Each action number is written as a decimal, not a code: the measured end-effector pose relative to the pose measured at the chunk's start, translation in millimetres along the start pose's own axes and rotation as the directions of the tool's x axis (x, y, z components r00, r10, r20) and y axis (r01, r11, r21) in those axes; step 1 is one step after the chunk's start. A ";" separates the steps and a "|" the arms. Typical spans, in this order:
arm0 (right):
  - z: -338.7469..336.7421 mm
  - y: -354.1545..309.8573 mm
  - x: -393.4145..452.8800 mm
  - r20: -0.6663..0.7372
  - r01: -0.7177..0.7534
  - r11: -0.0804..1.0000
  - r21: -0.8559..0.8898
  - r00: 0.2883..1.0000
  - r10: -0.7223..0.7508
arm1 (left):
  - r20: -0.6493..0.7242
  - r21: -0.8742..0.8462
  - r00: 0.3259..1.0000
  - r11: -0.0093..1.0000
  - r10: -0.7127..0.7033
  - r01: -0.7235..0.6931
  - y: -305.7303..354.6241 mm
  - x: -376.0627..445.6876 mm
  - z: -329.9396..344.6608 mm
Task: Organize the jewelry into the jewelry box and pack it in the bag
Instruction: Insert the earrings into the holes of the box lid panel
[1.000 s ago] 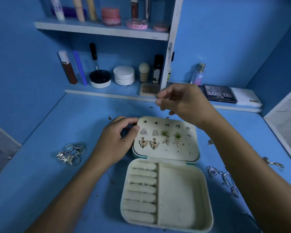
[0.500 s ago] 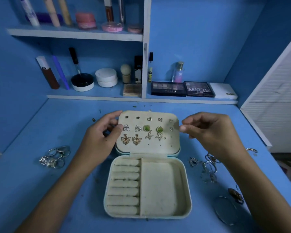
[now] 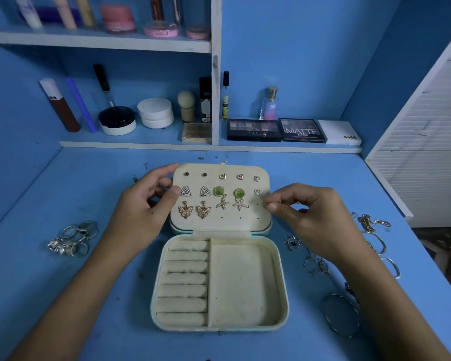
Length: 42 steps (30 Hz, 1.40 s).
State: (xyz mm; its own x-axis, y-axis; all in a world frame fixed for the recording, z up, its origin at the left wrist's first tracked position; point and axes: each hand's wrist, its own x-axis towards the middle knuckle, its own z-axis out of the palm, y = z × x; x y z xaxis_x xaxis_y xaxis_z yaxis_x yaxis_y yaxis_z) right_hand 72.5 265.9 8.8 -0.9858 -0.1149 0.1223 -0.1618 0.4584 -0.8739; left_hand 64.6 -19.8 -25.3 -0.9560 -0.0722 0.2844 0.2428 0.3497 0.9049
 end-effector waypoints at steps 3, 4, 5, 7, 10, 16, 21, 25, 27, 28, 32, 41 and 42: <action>0.6 -0.3 -1.6 0.015 -0.008 1.000 0.026 1.000 0.008 | 0.001 0.004 1.000 1.000 0.005 -0.005 0.8 -0.5 -0.1; 1.1 -0.8 -2.3 0.022 0.001 0.999 0.033 1.000 -0.002 | -0.001 0.006 1.000 1.000 0.006 -0.006 1.0 -0.7 0.0; 2.1 -1.0 -2.5 0.025 0.004 0.999 0.040 1.000 -0.005 | -0.002 0.008 1.000 1.000 0.006 -0.006 1.1 -0.8 0.1; 3.9 -1.9 -2.7 0.016 -0.008 0.999 0.053 1.000 0.007 | 0.000 0.011 1.000 1.000 0.006 -0.006 1.3 -0.9 0.0; 6.2 -3.4 -2.4 0.001 0.019 0.999 0.043 1.000 -0.019 | 0.001 0.019 1.000 1.000 0.012 -0.012 1.5 -1.3 -0.4; 8.8 -6.5 -3.6 -0.003 0.033 0.999 0.037 0.999 -0.033 | -0.003 0.018 1.000 1.000 0.017 -0.016 2.5 -2.0 -0.5; 11.1 -7.1 -3.3 -0.015 0.058 0.998 0.027 0.998 -0.057 | -0.004 0.026 1.000 0.999 0.018 -0.018 3.4 -2.4 -0.9; 11.6 -5.9 -2.5 -0.030 0.059 0.998 0.028 0.998 -0.058 | -0.005 0.023 1.000 0.999 0.023 -0.022 4.4 -2.9 -0.5; 11.8 -5.3 -1.7 -0.031 0.067 0.997 0.032 0.997 -0.066 | -0.006 0.021 1.000 1.000 0.023 -0.023 4.8 -2.8 -0.6; 11.7 -5.1 -1.5 -0.031 0.072 0.997 0.032 0.997 -0.071 | -0.006 0.020 1.000 1.000 0.023 -0.023 4.9 -2.8 -0.7; 12.2 -3.3 -1.2 -0.033 0.084 0.996 0.036 0.996 -0.083 | -0.007 0.021 1.000 0.999 0.030 -0.030 5.3 -3.7 -0.8; 14.3 2.9 1.2 -0.090 0.083 0.996 0.036 0.993 -0.080 | -0.010 0.022 1.000 0.999 0.028 -0.027 6.6 -3.9 -1.1; 14.0 3.1 1.0 -0.096 0.076 0.997 0.031 0.993 -0.073 | -0.012 0.023 1.000 0.999 0.027 -0.027 6.6 -3.8 -1.2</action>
State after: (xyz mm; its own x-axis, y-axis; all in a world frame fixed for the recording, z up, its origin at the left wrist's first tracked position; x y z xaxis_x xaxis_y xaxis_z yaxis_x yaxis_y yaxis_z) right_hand 71.6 254.9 -0.4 -0.9711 -0.0626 0.2304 -0.2350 0.4210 -0.8761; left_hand 70.1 -18.4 -20.1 -0.9470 -0.0738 0.3127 0.2645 0.3732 0.8892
